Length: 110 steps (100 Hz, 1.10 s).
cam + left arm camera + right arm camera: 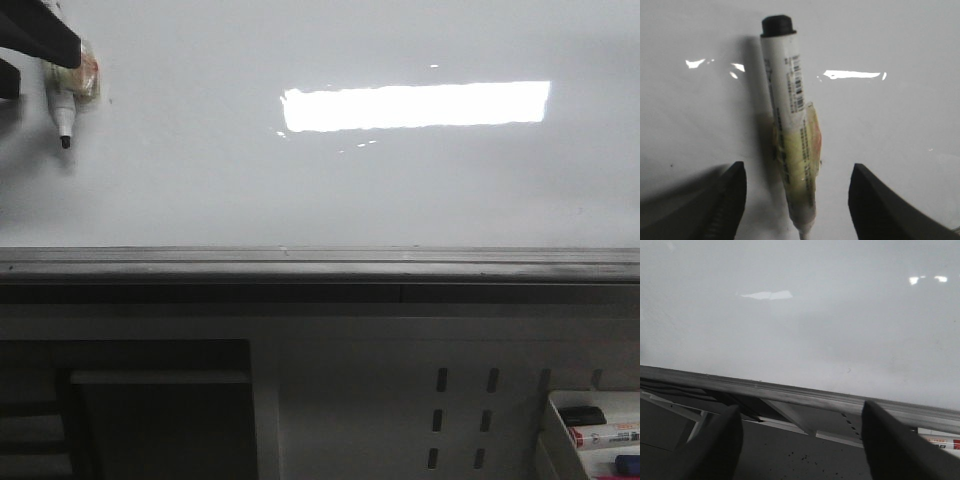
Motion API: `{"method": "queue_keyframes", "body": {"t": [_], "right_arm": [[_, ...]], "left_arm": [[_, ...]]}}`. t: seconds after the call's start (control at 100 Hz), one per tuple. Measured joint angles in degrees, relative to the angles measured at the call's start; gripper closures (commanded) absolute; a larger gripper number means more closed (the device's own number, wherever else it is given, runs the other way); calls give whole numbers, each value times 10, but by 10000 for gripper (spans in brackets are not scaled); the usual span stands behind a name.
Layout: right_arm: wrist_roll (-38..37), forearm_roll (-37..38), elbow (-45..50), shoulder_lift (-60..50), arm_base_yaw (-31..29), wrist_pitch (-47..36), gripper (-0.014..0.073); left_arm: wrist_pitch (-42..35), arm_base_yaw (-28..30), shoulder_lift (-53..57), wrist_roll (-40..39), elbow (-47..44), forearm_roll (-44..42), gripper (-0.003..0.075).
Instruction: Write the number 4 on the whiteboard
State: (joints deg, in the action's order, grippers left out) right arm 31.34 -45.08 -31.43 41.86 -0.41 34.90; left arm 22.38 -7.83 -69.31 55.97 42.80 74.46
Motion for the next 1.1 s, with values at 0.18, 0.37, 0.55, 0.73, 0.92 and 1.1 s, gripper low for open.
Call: {"method": "queue_keyframes", "body": {"t": [0.18,0.37,0.55,0.73,0.92,1.1], "right_arm": [[0,0,0,0,0,0,146],[0,0,0,0,0,0,146],[2,0,0,0,0,0,146],[8,0,0,0,0,0,146],[26,-6,0,3,0,16,146],[132,-101,-15,44,0,92,146]], "left_arm": [[3,0,-23,1,8,0,372],[8,0,-36,3,13,1,486],[12,0,-44,4,15,4,676],[17,0,-44,21,15,4,741],[59,0,-13,110,15,2,741],[169,-1,43,218,15,-9,741]]}}
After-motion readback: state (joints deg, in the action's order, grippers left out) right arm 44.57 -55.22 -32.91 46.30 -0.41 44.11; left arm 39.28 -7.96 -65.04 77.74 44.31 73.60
